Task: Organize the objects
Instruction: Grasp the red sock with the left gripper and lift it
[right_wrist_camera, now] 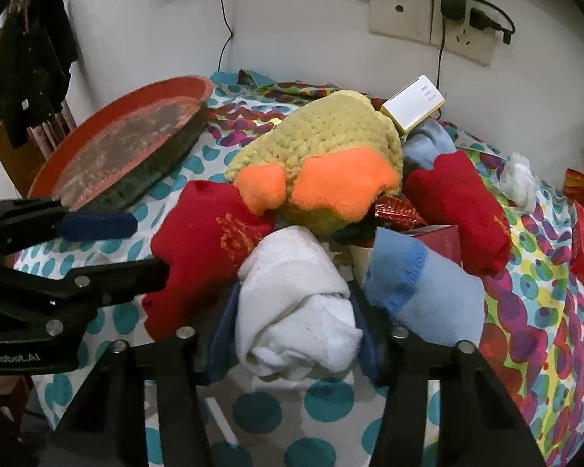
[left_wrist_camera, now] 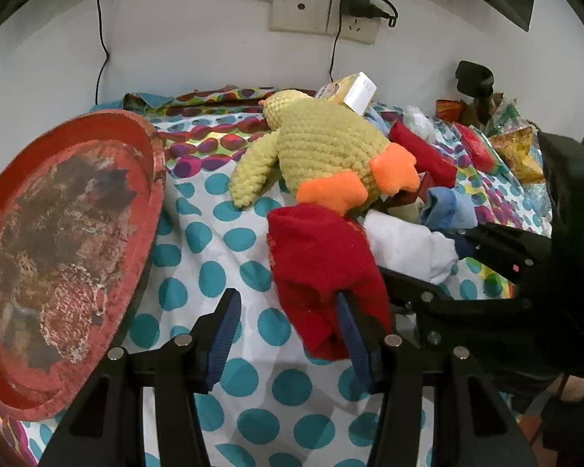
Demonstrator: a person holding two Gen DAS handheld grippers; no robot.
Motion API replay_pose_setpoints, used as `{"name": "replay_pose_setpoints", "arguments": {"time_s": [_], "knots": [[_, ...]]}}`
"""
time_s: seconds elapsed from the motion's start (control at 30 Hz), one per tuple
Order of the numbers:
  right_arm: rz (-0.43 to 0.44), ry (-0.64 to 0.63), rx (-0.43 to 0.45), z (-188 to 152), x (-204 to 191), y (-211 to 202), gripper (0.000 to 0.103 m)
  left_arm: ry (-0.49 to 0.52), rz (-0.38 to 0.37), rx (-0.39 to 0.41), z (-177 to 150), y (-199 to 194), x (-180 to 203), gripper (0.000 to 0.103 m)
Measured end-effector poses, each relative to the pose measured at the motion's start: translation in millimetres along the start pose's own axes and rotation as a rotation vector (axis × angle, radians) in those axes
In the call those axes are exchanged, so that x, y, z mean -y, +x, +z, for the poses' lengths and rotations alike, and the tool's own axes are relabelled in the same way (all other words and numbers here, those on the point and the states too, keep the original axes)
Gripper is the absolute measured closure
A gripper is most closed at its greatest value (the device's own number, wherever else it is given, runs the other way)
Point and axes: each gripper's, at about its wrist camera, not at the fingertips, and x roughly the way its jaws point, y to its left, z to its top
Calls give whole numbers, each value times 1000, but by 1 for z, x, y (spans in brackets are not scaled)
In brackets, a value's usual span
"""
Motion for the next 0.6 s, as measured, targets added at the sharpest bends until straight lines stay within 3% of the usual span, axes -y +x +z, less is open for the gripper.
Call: {"name": "replay_pose_setpoints", "arguments": {"time_s": [0.1, 0.4, 0.6], "knots": [[0, 7, 13, -3, 3, -6, 64, 6, -14, -3, -1, -3, 3, 51], [-68, -6, 17, -21, 12, -25, 64, 64, -40, -27, 4, 5, 29, 51], [-56, 13, 19, -23, 19, -23, 64, 41, -3, -40, 14, 28, 34, 50]]}}
